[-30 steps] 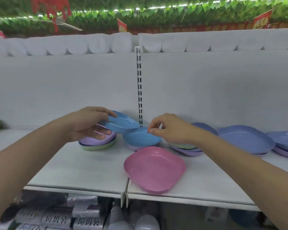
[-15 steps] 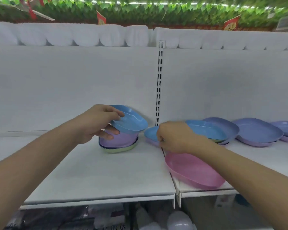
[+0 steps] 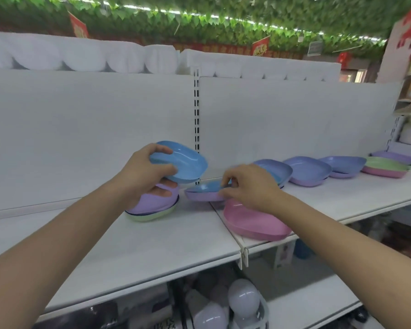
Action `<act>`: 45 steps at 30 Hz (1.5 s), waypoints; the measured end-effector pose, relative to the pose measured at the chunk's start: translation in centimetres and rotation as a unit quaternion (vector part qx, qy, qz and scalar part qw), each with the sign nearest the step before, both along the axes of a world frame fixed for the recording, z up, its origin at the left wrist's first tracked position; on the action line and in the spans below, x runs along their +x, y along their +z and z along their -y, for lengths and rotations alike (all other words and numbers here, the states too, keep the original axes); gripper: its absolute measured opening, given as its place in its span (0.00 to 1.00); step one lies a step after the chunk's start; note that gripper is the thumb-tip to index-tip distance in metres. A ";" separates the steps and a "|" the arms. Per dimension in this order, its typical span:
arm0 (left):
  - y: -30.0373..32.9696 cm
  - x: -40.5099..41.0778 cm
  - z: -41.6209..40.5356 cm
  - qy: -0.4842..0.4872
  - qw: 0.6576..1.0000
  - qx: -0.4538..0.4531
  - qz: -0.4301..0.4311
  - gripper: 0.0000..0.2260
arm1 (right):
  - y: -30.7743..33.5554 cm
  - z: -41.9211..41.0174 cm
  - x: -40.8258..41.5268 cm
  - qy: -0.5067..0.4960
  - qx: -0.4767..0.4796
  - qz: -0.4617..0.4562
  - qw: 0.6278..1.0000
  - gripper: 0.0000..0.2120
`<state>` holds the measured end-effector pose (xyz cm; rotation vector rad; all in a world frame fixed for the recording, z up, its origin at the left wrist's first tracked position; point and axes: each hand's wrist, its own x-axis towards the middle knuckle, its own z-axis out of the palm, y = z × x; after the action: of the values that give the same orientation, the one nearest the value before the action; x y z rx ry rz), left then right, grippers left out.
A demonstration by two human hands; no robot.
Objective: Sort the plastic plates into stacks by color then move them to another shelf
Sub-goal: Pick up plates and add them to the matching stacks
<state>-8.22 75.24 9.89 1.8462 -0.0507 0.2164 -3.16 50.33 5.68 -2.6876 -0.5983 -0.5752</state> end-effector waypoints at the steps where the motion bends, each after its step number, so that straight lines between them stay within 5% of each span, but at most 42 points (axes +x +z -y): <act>1: 0.1 -0.6 -0.1 0.001 1.000 -0.006 -0.005 0.16 | 0.0 0.0 -0.1 -0.003 0.010 -0.020 1.000 0.10; 5: 0.5 -3.3 -0.6 0.016 0.999 -0.022 -0.023 0.15 | 0.1 0.1 -0.4 -0.001 0.091 -0.079 0.993 0.15; 10: 0.4 -7.3 -1.2 0.055 0.998 -0.030 -0.023 0.10 | 0.7 0.9 -2.3 -0.016 0.119 -0.049 0.992 0.20; 13: 0.2 -10.0 -1.2 0.084 0.995 -0.047 -0.014 0.06 | 0.8 1.6 -5.1 -0.017 0.235 -0.100 0.967 0.23; 19: -0.8 -16.5 1.0 0.098 0.993 -0.061 -0.017 0.12 | 0.0 4.5 -12.3 0.044 0.407 -0.252 0.877 0.07; 24: -2.9 -21.9 3.2 0.102 0.993 -0.051 -0.039 0.11 | -1.2 5.4 -17.5 0.101 0.378 -0.305 0.868 0.15; 31: -3.5 -29.7 1.6 0.140 0.989 -0.021 -0.051 0.09 | -1.4 2.7 -21.6 0.218 0.363 -0.320 0.848 0.08; 45: -3.4 -48.2 -10.8 0.333 0.941 0.026 -0.047 0.07 | -1.0 -15.9 -30.3 0.373 0.294 -0.362 0.802 0.05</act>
<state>-56.39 86.09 6.45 1.8667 0.6491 0.5993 -33.47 66.18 4.71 -1.6562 -0.9464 0.4203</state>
